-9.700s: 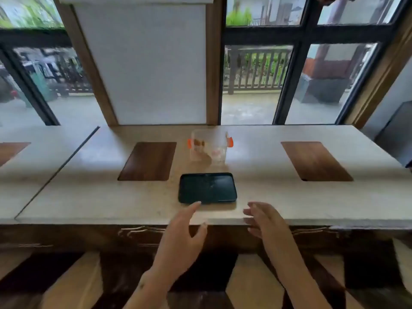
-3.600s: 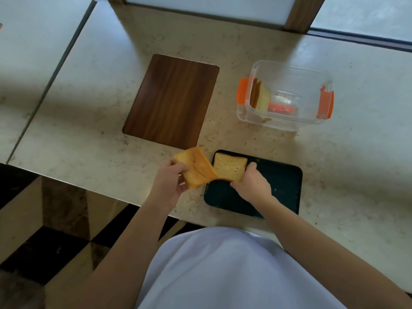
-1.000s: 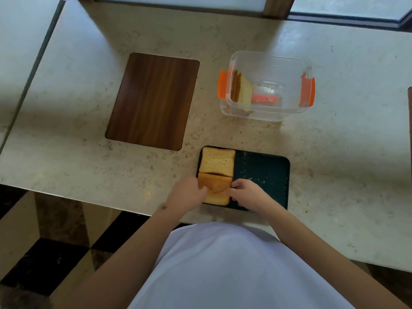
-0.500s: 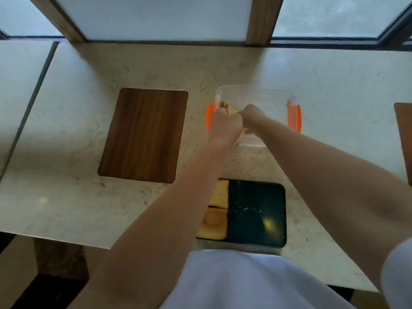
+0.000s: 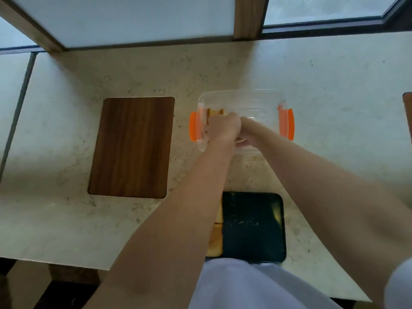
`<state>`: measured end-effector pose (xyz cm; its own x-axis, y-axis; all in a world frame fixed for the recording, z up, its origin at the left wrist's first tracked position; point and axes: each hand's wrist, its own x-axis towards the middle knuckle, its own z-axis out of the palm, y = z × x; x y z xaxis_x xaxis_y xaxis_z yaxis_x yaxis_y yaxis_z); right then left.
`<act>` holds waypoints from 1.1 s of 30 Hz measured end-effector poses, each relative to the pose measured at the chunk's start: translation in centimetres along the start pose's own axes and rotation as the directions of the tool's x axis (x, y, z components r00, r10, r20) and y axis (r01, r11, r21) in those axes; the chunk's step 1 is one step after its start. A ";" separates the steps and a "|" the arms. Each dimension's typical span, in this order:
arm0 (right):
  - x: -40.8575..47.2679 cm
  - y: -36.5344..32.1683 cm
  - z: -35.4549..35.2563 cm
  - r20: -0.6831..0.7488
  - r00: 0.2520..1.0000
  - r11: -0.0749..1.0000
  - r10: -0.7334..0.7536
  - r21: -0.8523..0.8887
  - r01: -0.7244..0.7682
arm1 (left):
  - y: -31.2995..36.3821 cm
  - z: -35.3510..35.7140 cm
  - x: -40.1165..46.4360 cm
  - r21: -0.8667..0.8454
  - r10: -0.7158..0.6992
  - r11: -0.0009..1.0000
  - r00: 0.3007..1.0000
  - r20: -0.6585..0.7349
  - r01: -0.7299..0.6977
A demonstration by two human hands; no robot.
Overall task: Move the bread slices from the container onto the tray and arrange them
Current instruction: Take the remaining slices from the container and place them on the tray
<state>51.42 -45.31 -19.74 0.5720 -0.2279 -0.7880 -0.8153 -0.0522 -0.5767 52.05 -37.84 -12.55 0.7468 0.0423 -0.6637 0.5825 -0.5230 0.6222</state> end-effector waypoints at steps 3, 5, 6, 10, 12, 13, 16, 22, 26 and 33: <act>-1.1 -0.1 -1.4 -0.040 0.999 1.000 0.008 0.016 -0.007 | -0.1 1.4 1.4 0.207 0.052 0.978 0.997 -0.060 -0.039; -1.3 0.1 -2.2 -0.090 0.996 1.000 0.007 0.024 -0.005 | -0.1 1.9 2.0 0.347 0.120 0.934 0.989 -0.088 -0.082; -1.5 0.1 -2.4 -0.106 0.994 1.000 0.006 0.026 -0.003 | -0.3 2.1 2.3 0.428 0.154 0.898 0.984 -0.091 -0.101; -2.0 0.8 -3.0 -0.128 0.991 1.000 0.026 -0.006 -0.027 | -1.4 2.9 3.3 0.720 0.283 0.676 0.957 -0.057 -0.157; -2.5 0.8 -3.3 -0.147 0.989 0.999 0.028 -0.017 -0.031 | -1.6 3.1 3.6 0.764 0.367 0.605 0.930 -0.019 -0.223; -3.0 0.6 -3.5 -0.162 0.987 0.999 0.022 -0.024 -0.026 | -1.6 3.0 3.6 0.786 0.419 0.557 0.908 0.013 -0.269; -3.7 -0.1 -3.1 -0.207 0.978 0.996 -0.017 -0.085 -0.001 | -1.7 2.4 4.2 0.888 0.545 0.319 0.831 0.114 -0.331; -9.1 -2.5 -4.9 -0.319 0.925 0.971 -0.206 -0.183 0.153 | 1.9 0.9 1.1 0.756 0.667 0.385 0.726 0.169 -0.530; -16.5 -2.2 -5.7 -0.386 0.835 0.919 -0.392 -0.129 0.372 | 1.4 -3.7 -4.4 0.464 0.806 0.470 0.580 0.123 -0.751; -20.4 10.7 -0.1 -0.257 0.953 0.879 -0.161 0.402 0.257 | -11.4 -9.9 -8.1 -0.279 0.151 0.958 0.946 0.287 -0.069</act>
<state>31.01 -41.31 -9.86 0.6532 -0.4583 -0.6028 -0.5334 0.2866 -0.7958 42.57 -23.79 -10.19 0.7023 -0.2837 -0.6529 0.5962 -0.2668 0.7572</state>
